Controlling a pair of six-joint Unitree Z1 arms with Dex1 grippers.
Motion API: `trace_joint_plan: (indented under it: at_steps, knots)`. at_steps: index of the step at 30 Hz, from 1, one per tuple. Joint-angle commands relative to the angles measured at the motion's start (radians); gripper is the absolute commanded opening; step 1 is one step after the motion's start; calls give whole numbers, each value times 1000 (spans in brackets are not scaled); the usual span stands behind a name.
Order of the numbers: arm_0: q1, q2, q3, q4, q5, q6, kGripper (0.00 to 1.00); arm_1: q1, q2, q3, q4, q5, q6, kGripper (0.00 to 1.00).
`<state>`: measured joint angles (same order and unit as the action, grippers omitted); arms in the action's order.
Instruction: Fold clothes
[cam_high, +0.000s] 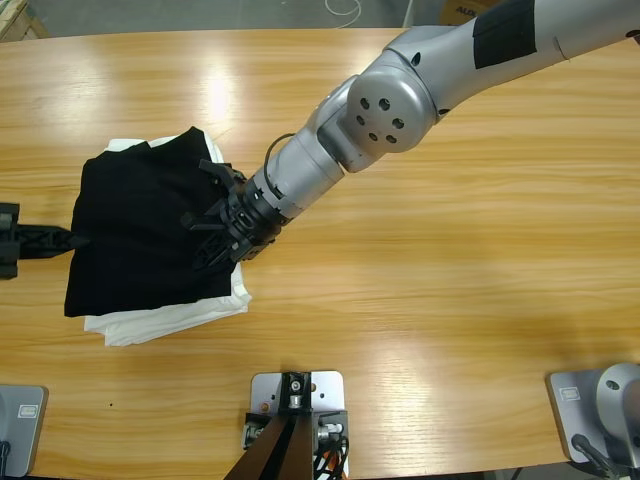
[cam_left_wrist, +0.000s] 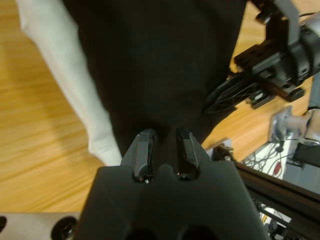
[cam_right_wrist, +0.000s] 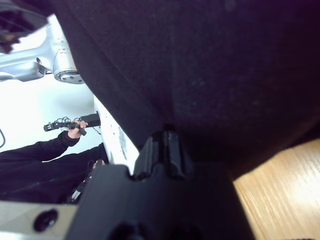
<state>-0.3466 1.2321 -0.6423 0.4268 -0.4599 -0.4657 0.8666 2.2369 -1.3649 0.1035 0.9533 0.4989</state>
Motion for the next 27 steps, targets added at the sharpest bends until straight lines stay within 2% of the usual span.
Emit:
trace_joint_plan:
  at_steps: [1,2,3,5,7,10,15,19,22,27]
  knots:
    - [-93,110,-52,-67,-46,-60,94,-6,22,4,15,-16,-2,0]
    - [-116,150,-45,-100,-51,-62,9,-6,24,4,15,-16,-2,0]
    - [-133,189,-37,-124,-51,-63,0,-6,24,6,15,-16,-2,0]
    - [-141,213,-1,-137,-6,-66,0,-6,18,6,15,-16,-2,0]
    - [-129,171,72,-140,51,-88,0,-6,11,7,15,-14,-2,0]
    - [-114,164,155,-186,38,-88,0,-8,18,5,14,-8,-3,0]
    - [-116,154,190,-207,33,-96,0,-8,35,-6,15,-7,-3,0]
    - [-115,141,161,-214,26,-96,0,-8,14,-3,19,-10,-7,0]
    - [-127,94,106,-184,22,-97,0,-8,-85,-26,1,-19,-52,0]
    - [-129,93,101,-189,15,-96,0,-9,-197,-235,57,-5,-60,0]
